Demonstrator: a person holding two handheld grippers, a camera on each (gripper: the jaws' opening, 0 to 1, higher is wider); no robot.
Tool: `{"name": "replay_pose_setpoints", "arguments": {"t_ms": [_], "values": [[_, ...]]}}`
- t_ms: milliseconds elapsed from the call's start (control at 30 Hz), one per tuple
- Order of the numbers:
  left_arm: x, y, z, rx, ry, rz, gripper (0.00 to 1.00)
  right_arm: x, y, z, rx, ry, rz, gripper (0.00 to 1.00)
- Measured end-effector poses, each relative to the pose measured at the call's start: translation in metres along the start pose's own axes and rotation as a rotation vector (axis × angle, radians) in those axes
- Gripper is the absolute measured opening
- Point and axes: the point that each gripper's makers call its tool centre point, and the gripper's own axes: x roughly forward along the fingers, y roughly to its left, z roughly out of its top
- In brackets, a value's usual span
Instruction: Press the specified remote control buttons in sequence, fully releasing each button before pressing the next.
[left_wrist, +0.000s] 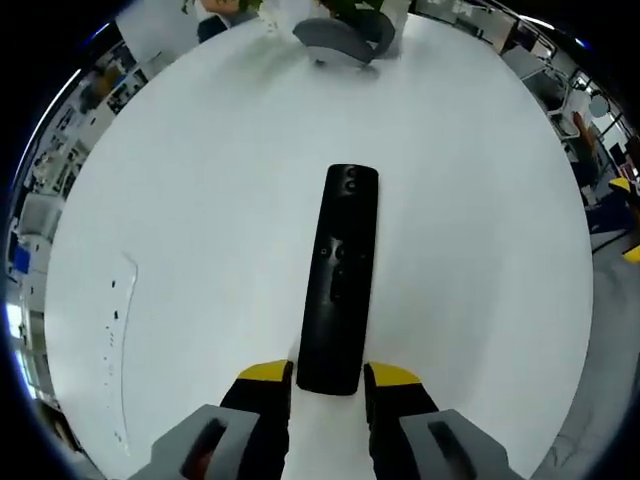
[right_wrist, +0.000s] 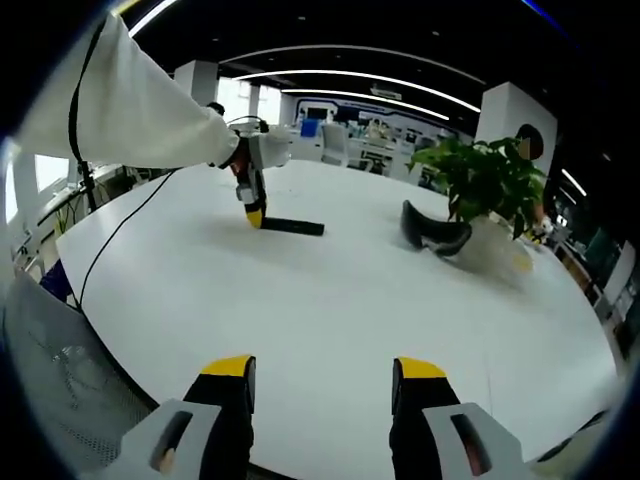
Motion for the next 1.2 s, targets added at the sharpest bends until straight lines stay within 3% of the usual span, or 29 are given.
{"name": "replay_pose_setpoints", "arguments": {"t_ms": [200,667,1200], "values": [[0.001,-0.005,-0.002,0.066,0.005,0.004,0.23,0.000,0.002,0.000,-0.005,0.000,0.006,0.52],[0.003,-0.018,-0.010,0.115,0.013,-0.007,0.23,-0.001,0.001,0.002,-0.007,-0.015,0.003,0.52],[0.002,-0.057,-0.024,0.145,0.016,-0.014,0.23,-0.001,0.001,0.002,-0.013,-0.013,0.001,0.52]]}}
